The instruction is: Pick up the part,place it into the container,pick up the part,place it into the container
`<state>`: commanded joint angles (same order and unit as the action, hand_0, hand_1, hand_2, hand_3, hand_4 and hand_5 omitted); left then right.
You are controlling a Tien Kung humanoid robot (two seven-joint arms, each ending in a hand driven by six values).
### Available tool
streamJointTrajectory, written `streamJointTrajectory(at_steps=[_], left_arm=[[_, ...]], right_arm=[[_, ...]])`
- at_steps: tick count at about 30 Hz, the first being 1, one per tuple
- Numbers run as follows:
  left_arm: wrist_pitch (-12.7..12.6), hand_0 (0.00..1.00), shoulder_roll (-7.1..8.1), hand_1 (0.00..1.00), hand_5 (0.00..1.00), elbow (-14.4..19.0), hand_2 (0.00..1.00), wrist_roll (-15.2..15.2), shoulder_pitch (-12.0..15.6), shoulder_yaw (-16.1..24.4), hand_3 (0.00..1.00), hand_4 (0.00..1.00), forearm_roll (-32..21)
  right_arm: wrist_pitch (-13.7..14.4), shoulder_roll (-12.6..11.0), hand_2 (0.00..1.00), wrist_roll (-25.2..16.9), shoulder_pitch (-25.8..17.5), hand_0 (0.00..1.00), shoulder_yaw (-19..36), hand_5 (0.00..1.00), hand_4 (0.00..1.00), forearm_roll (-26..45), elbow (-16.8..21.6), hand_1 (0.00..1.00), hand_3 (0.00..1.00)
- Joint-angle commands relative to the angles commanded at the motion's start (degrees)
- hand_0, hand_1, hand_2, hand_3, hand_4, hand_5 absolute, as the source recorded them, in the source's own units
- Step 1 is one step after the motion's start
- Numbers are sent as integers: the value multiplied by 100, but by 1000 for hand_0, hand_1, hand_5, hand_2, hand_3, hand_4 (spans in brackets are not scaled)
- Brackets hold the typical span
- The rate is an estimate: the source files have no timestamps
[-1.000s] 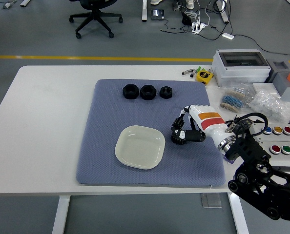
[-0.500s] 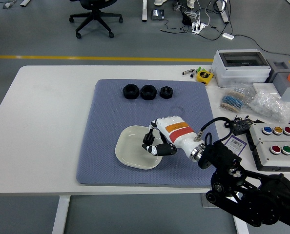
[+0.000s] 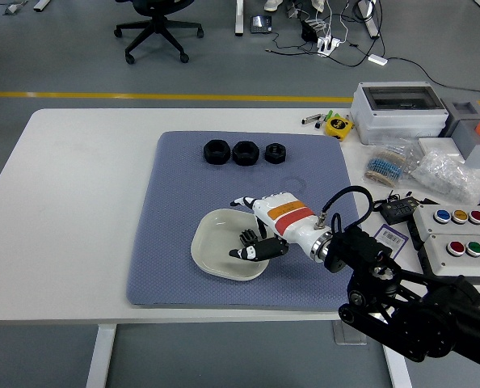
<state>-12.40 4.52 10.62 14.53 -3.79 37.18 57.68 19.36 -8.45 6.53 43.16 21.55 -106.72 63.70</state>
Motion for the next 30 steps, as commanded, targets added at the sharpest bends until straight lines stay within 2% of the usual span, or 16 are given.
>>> streamJointTrajectory(at_steps=[1,6,7,8,11,12,13,18,19,24,25,30], left_arm=[[1,525,0,566,641,0,567,2,-3,4,629,661,6],[-16,525,12,566,641,-5,567,-3,-8,-2,629,661,-15],[-18,520,14,566,641,-7,561,-1,-7,5,629,662,-4],[-19,520,16,566,641,-7,561,-2,-6,4,629,662,-3],[-18,520,21,566,641,-10,561,5,4,29,629,662,24],[-16,520,20,566,641,-12,561,11,7,51,629,662,56],[-15,518,19,566,641,-12,557,15,9,63,630,662,70],[-8,518,13,566,641,-11,557,27,32,98,630,662,112],[-5,517,11,564,640,-10,560,32,34,112,629,663,134],[0,517,-3,564,640,-5,560,53,36,186,629,663,220],[4,522,-4,563,639,-3,560,55,31,189,629,662,230],[15,522,-4,563,639,0,560,62,25,234,629,662,281]], right_arm=[[49,-25,497,-17,0,390,31,721,998,31,32,375,964],[235,-205,497,-70,-26,390,250,721,998,140,235,375,964],[271,-280,580,-103,-37,523,326,692,998,142,283,488,928],[279,-319,580,-120,-40,523,360,692,998,141,295,488,928],[217,-443,580,-153,-51,523,442,692,998,68,273,488,928],[105,-514,580,-186,-56,523,470,692,998,-9,190,488,928],[49,-542,676,-192,-59,669,479,544,998,-61,149,621,847],[-182,-636,676,-236,-91,669,419,544,998,-347,-258,621,847],[-200,-641,753,-248,-99,786,395,458,998,-382,-346,733,831],[-158,-631,753,-247,-124,786,329,458,998,-532,-637,733,831],[-203,-636,757,-227,-118,789,325,399,973,-560,-669,742,823],[-336,-654,757,-249,-56,789,262,399,973,-453,-738,742,823]])
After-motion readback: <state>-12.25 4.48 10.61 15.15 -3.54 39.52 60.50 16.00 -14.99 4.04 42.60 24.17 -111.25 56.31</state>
